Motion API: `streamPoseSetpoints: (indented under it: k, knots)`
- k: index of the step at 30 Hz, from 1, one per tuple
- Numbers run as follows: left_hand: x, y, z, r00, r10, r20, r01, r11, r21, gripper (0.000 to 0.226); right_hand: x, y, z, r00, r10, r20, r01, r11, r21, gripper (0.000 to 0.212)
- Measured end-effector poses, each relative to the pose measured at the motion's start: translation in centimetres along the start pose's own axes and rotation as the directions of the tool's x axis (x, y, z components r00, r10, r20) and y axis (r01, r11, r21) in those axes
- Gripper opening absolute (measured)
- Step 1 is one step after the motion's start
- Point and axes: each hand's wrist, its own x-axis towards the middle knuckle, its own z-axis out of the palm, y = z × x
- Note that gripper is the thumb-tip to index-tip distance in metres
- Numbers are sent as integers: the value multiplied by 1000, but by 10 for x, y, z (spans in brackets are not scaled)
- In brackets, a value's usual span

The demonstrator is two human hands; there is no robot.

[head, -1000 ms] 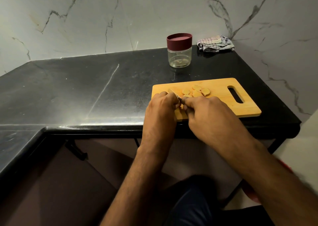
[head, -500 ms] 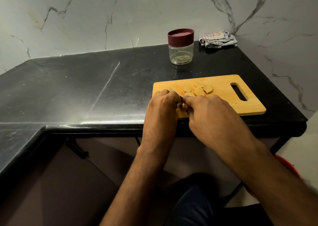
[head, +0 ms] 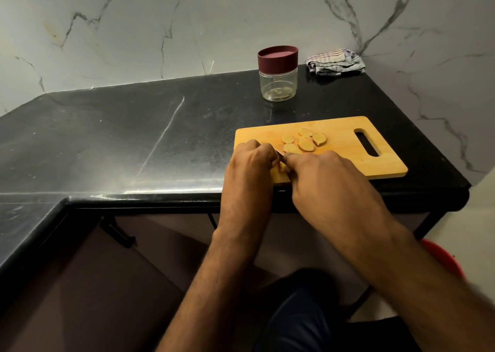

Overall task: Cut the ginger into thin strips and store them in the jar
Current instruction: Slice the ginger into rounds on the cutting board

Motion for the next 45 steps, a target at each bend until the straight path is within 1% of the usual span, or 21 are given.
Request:
streamPoseSetpoints:
  k: [5, 10, 11, 14, 20, 25, 27, 29, 31, 35, 39, 43, 45]
  knots:
    - [0, 1, 3, 999, -36, -24, 35, 999, -22, 15, 7, -2, -2, 1000, 14, 25, -14, 1000, 2, 41]
    - [-2, 5, 7, 1000, -24, -13, 23, 999, -47, 17, -3, 2, -14, 986, 62, 154, -59, 998, -27, 48]
    - [-3, 7, 8, 1000, -15, -11, 15, 999, -52, 16, -5, 2, -15, 985, 70, 156, -64, 997, -41, 48]
    - [-3, 9, 9, 1000, 7, -5, -8, 998, -54, 14, -8, 4, -12, 994, 65, 89, -61, 997, -40, 46]
    - [3, 2, 12, 1000, 15, -1, -15, 997, -69, 12, -1, 13, 2, 996, 12, -83, -9, 999, 39, 32]
    - [0, 0, 14, 999, -51, -20, 47, 990, -136, 5, -4, 19, 10, 989, 19, -143, 10, 980, 200, 34]
    - [-1, 1, 14, 995, -87, -44, 77, 978, -192, 5, -6, 22, 13, 988, 34, -150, 7, 965, 263, 33]
    - [-1, 2, 13, 988, -143, -55, 124, 959, -256, 8, -6, 23, 15, 987, 24, -157, 21, 959, 281, 32]
    - [-1, 3, 11, 981, -187, -50, 165, 942, -292, 10, -5, 24, 15, 987, 15, -160, 30, 960, 278, 34]
    - [0, 1, 9, 972, -234, 1, 220, 913, -343, 13, -4, 23, 13, 988, 4, -154, 40, 958, 283, 36]
    - [1, 3, 10, 975, -223, 0, 212, 930, -300, 7, -3, 24, 11, 991, 4, -136, 36, 958, 284, 36]
    - [3, 4, 10, 979, -206, -9, 197, 947, -254, 7, -2, 21, 6, 995, -9, -101, 26, 986, 167, 35]
    - [4, 4, 10, 979, -202, -1, 197, 953, -231, 6, 2, 17, -2, 1000, -5, -18, 7, 992, 125, 34]
